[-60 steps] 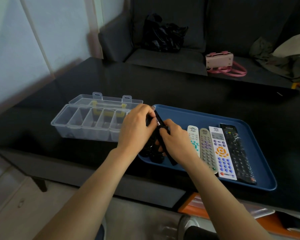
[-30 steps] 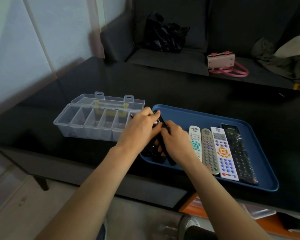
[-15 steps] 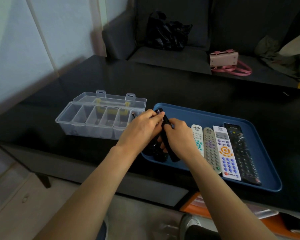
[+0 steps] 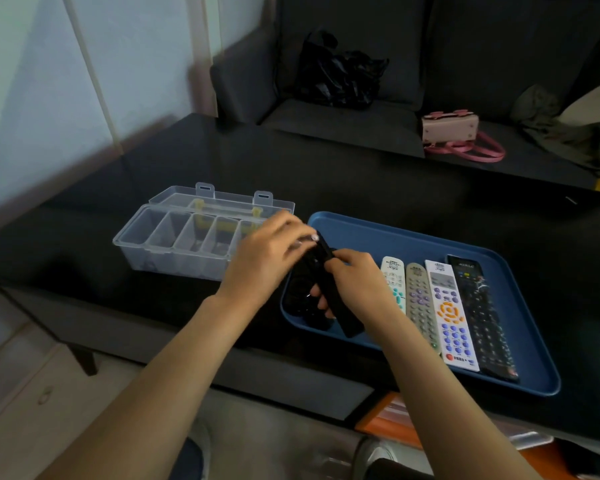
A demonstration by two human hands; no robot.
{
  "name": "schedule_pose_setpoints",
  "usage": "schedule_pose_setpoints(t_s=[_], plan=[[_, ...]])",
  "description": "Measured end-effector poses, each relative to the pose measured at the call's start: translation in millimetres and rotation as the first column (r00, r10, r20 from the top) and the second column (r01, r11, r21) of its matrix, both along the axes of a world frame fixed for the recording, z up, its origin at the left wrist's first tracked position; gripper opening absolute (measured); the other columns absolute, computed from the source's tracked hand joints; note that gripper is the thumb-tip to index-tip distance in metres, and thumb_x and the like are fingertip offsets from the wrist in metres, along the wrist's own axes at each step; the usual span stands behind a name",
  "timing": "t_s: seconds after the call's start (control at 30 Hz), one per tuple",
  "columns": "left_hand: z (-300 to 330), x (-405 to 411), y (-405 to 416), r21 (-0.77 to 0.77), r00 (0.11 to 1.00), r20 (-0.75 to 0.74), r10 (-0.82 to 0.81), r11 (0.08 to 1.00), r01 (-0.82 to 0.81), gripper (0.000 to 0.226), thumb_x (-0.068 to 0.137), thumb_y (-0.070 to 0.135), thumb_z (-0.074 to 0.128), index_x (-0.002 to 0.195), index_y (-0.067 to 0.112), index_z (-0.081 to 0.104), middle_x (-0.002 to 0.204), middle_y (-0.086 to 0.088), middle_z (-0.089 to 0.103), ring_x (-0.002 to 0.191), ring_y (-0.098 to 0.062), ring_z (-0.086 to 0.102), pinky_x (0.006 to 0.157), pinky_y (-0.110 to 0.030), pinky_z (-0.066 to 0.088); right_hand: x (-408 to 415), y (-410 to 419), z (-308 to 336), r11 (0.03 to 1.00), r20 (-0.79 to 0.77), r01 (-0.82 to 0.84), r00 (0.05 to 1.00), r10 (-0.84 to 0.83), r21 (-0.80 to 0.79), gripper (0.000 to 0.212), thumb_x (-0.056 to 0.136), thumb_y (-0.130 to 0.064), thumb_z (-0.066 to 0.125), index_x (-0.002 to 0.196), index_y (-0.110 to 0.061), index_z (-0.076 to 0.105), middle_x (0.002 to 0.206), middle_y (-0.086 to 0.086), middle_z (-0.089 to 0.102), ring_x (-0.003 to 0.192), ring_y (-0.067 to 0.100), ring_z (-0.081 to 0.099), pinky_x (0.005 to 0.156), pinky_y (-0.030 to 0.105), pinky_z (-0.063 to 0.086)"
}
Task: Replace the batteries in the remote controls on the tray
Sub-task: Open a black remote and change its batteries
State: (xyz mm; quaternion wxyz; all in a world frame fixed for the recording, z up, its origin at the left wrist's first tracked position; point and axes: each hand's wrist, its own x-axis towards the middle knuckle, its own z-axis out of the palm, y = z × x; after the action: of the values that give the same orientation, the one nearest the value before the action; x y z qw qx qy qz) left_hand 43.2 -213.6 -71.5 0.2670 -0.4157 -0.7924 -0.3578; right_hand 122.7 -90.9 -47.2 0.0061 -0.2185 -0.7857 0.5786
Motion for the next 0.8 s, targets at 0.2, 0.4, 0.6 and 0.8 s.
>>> schedule_pose_setpoints(t_s=[0.2,0.4,0.6,0.8], plan=[[16.7,-9.6,-11.5,0.106,0.83,0.497,0.255,0.931,-0.35,0.012,0.083,0.017,0.068,0.093,0.011,0.066,0.084,0.003,0.062,0.067,0.002,0.051,0.06,0.001,0.037,-6.2,-2.4,1.2,1.0,0.002,0.028,1.0,-0.028,0.0,0.02,0.097,-0.011,0.037,0.102,-0.011,0.057,0.073,0.013,0.067,0.054,0.021,0.06,0.045,0.029,0.05],[25.0,-32.6,0.2,-0.335,0.737,0.508,0.445,0.891,-0.307,0.011,0.085,0.016,0.065,0.081,0.006,0.064,0.064,0.001,0.051,0.06,-0.01,0.049,0.051,-0.019,0.032,-14.8,-9.9,0.2,0.999,-0.004,0.041,0.999,-0.041,0.015,0.021,0.096,-0.01,0.037,0.1,-0.01,0.057,0.071,0.011,0.067,0.052,0.019,0.06,0.046,0.028,0.05],[28.9,-40.9,19.5,-0.548,0.728,0.413,0.547,0.788,-0.281,0.018,0.084,-0.006,0.057,0.069,0.001,0.052,0.09,-0.016,0.058,0.065,-0.019,0.049,0.06,-0.025,0.038,-16.9,-12.7,0.8,0.999,-0.01,0.053,0.999,-0.053,0.007,0.021,0.096,-0.01,0.036,0.099,-0.009,0.057,0.072,0.011,0.067,0.051,0.018,0.059,0.045,0.026,0.05],[28.5,-44.2,9.0,-0.504,0.728,0.506,0.462,0.844,-0.185,0.027,0.083,-0.002,0.063,0.109,0.006,0.064,0.112,-0.01,0.062,0.095,-0.021,0.06,0.075,-0.025,0.045,-17.7,-13.7,1.0,0.998,-0.019,0.057,0.998,-0.057,0.008,0.02,0.096,-0.011,0.037,0.101,-0.011,0.056,0.072,0.011,0.067,0.052,0.017,0.06,0.044,0.026,0.049]])
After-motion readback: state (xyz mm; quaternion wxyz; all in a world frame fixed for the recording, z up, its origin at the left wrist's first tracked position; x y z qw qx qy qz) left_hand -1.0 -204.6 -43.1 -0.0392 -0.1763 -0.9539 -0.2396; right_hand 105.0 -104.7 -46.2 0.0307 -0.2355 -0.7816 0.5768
